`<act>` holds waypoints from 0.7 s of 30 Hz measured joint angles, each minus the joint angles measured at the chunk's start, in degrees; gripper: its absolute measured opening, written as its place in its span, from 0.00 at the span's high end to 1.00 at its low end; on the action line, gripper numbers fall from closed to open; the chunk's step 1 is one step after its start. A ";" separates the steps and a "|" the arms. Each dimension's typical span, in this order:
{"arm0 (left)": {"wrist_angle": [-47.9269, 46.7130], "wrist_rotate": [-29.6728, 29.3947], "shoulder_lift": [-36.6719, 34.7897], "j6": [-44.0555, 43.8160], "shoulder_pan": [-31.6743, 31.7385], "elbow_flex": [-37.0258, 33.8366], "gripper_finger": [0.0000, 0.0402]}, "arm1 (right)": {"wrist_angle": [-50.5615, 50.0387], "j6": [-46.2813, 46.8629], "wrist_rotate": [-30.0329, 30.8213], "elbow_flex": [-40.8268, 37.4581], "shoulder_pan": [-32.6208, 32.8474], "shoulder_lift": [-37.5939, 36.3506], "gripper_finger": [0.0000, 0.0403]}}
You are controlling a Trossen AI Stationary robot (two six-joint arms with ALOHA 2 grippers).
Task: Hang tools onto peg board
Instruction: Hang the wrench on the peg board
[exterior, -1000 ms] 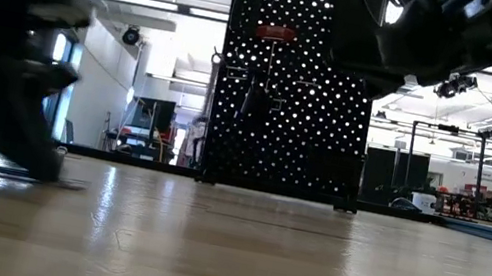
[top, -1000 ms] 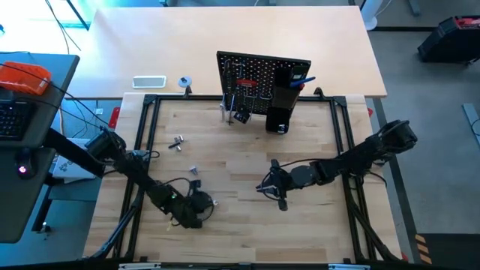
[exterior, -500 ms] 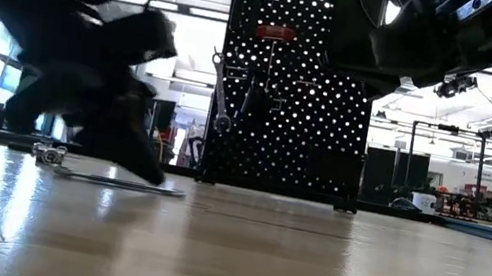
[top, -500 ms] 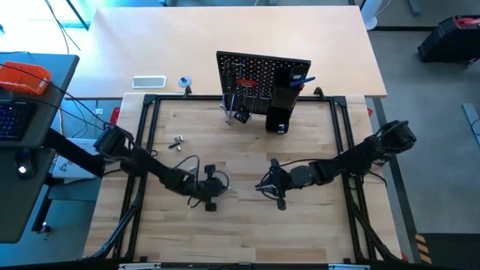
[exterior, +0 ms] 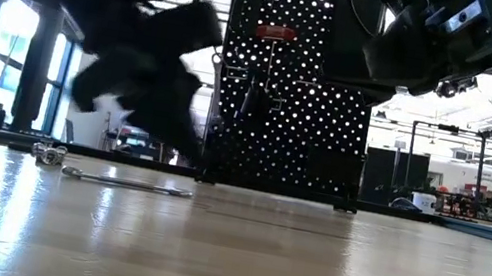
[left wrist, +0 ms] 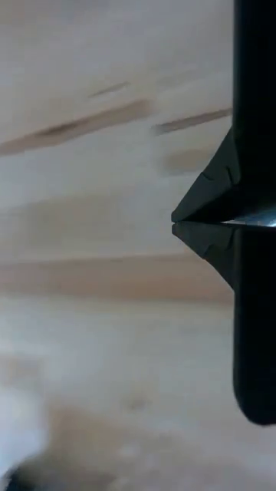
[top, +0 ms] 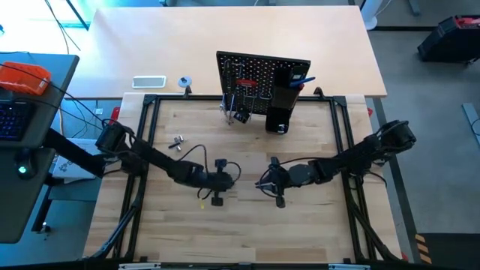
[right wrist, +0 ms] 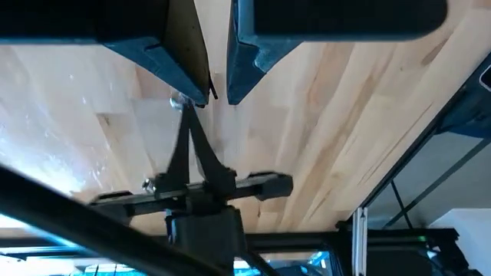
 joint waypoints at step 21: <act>-22.05 -14.89 -8.19 -27.59 -15.93 -5.06 0.99 | 4.14 -0.08 -1.95 0.32 -2.64 8.13 0.90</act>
